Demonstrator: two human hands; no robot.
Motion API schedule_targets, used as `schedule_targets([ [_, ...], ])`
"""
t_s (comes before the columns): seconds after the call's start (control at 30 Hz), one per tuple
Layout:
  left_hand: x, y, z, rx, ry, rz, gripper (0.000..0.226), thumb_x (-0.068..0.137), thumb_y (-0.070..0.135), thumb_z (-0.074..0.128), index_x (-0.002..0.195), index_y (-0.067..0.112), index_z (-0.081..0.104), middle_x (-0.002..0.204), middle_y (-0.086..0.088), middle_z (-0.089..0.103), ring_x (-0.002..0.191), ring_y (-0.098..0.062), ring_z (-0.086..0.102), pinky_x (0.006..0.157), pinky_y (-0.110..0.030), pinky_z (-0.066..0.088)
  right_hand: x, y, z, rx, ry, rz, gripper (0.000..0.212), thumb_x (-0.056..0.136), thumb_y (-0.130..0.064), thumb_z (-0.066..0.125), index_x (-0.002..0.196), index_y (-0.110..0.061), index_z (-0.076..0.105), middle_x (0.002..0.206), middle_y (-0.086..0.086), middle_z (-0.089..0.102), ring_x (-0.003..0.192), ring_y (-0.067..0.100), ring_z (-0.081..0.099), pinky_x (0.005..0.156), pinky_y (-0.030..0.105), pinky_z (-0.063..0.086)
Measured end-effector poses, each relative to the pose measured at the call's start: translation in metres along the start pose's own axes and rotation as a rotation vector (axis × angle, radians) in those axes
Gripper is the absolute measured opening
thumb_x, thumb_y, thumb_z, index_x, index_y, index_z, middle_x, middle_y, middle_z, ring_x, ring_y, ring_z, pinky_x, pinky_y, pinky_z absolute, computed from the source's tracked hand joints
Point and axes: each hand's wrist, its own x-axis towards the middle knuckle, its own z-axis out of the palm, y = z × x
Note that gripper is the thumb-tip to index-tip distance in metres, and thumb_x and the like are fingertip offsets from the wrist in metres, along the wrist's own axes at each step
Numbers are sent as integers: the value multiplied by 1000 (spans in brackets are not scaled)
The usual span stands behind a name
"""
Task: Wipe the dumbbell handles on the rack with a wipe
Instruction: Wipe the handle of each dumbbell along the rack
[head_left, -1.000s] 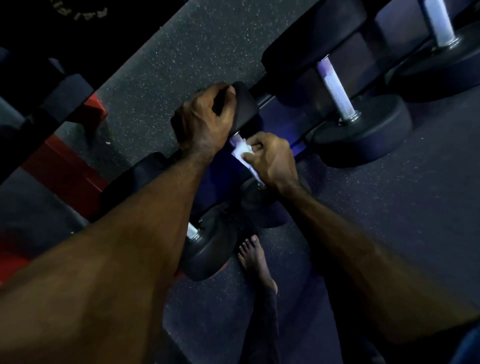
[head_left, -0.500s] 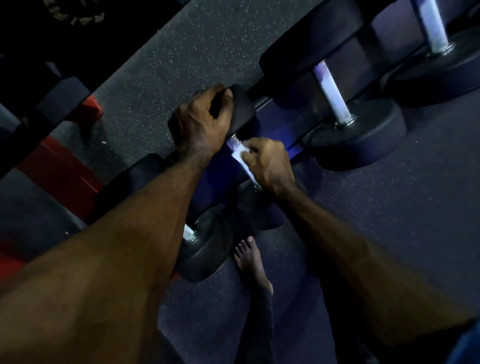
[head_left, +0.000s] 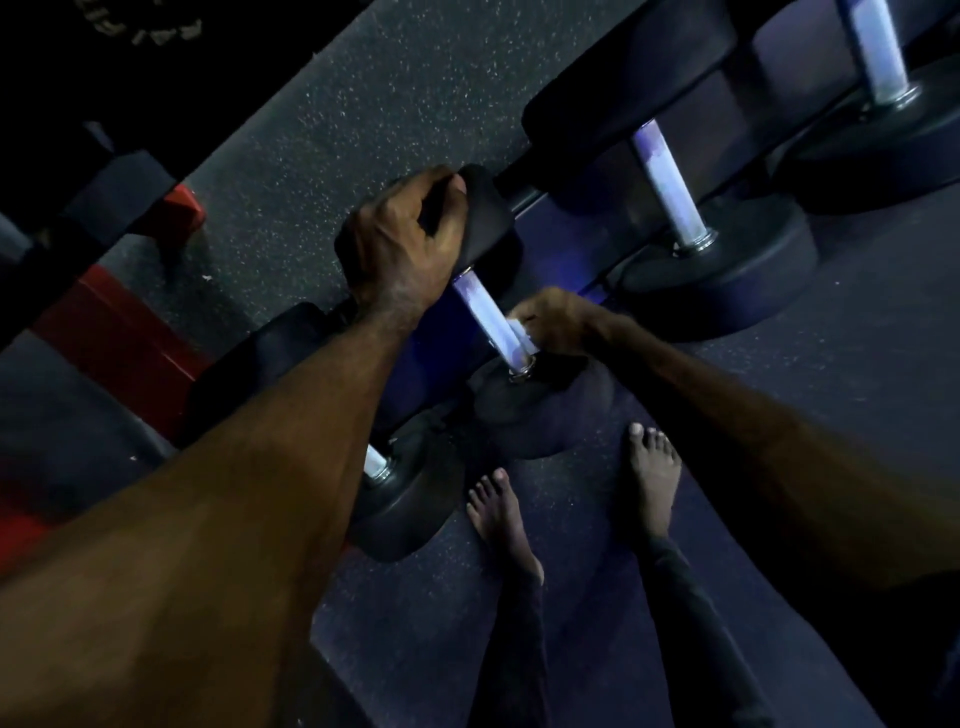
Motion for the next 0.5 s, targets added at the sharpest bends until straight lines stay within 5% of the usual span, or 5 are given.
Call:
schedule_targets([
  [0.1, -1, -2, 0, 6, 10, -2, 36, 103, 48, 56, 118, 28, 81, 109, 1, 81, 92, -24, 74, 72, -23, 33, 1, -5, 1, 240, -75, -43, 22, 82, -1, 69, 101, 8, 72, 85, 14, 64, 74, 14, 58, 67, 29, 49],
  [0.23, -1, -3, 2, 27, -3, -9, 36, 102, 50, 55, 118, 30, 81, 111, 1, 81, 94, -25, 74, 72, -25, 36, 15, -31, 19, 437, 2, 64, 36, 68, -33, 93, 75, -12, 65, 67, -2, 59, 55, 9, 55, 53, 22, 42],
  [0.4, -1, -4, 2, 15, -10, 0, 38, 102, 50, 55, 118, 29, 81, 111, 2, 81, 96, -25, 74, 73, -27, 41, 17, -35, 33, 596, 7, 96, 20, 78, -6, 85, 76, -1, 66, 71, 19, 68, 61, 24, 67, 58, 29, 50],
  [0.5, -1, -3, 2, 32, -19, -4, 39, 103, 52, 53, 119, 29, 80, 111, 3, 81, 96, -24, 73, 72, -26, 37, 22, -49, 19, 435, 118, 111, 20, 74, -7, 83, 84, 2, 69, 67, 3, 61, 62, 15, 60, 42, 15, 40],
])
